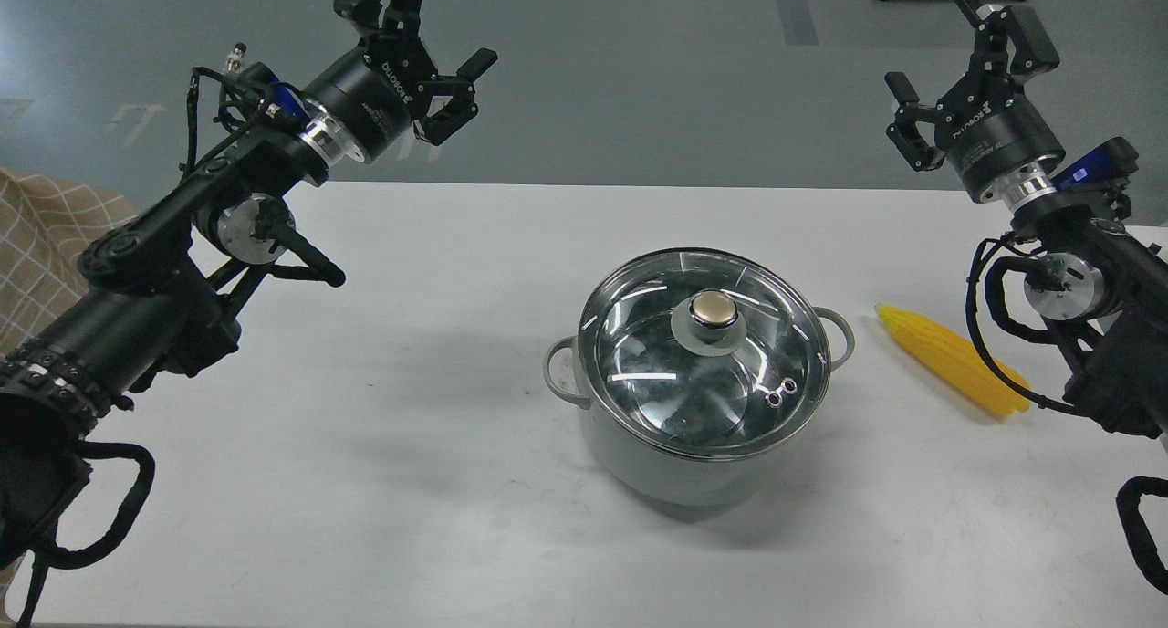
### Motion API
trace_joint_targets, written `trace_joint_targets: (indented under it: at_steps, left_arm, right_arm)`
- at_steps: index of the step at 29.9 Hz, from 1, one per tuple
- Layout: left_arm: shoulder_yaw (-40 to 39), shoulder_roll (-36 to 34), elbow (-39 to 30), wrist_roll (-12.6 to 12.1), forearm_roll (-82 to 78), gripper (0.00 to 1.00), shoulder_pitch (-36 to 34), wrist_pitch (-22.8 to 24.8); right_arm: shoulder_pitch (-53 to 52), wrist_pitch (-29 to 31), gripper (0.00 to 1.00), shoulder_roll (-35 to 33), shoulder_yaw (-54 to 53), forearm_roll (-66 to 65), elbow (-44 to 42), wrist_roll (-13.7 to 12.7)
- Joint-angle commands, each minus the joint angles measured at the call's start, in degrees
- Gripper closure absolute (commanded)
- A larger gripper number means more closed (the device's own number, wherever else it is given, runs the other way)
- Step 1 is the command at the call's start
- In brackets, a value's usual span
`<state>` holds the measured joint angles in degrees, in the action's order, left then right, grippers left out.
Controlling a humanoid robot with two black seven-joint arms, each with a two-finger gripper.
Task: Open pot and put corn in
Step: 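Swing the left gripper over the pot toward the lid knob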
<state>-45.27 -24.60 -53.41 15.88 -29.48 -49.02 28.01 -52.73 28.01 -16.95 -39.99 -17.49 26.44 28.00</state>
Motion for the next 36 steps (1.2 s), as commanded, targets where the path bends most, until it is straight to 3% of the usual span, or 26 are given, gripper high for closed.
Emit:
trace_joint_targets:
  at_steps: [1, 7, 13, 20, 26, 31, 36]
  left_arm:
    - [-0.69, -4.92, -9.84, 0.29, -8.38, 0.02, 0.07, -0.01]
    - [-2.45, -10.03, -22.94, 0.29, -20.41, 0.02, -0.02, -3.57]
    - [-4.56, -10.47, -29.98, 0.29, -40.97, 0.03, -0.55, -4.28]
    - [-4.65, -14.07, -37.10, 0.46, -53.47, 0.03, -0.55, -4.28]
    - [-4.12, -15.92, -38.96, 2.75, -66.91, 0.03, -0.20, -4.54]
    - [-3.16, -15.04, -39.49, 2.84, -73.35, 0.03, 0.24, -6.12]
    - [2.63, -14.87, -39.49, 3.01, -80.63, 0.03, 0.24, -8.39]
  right_arm:
    - [0.00, -0.01, 0.00, 0.16, 0.09, 0.00, 0.01, 0.00]
    - [0.26, -0.01, 0.00, 0.25, 0.09, 0.00, 0.10, 0.00]
    - [0.61, -0.01, 0.00, 0.16, 0.09, 0.00, 0.36, 0.00]
    - [0.70, -0.01, 0.00, 0.16, 0.09, 0.00, 0.36, 0.00]
    - [0.88, -0.01, 0.00, 0.25, 0.09, 0.00, 0.28, 0.00]
    - [1.06, -0.01, 0.00, 0.25, 0.09, 0.00, 0.19, 0.00]
    - [1.06, -0.06, 0.00, 0.25, 0.09, 0.00, 0.27, 0.00]
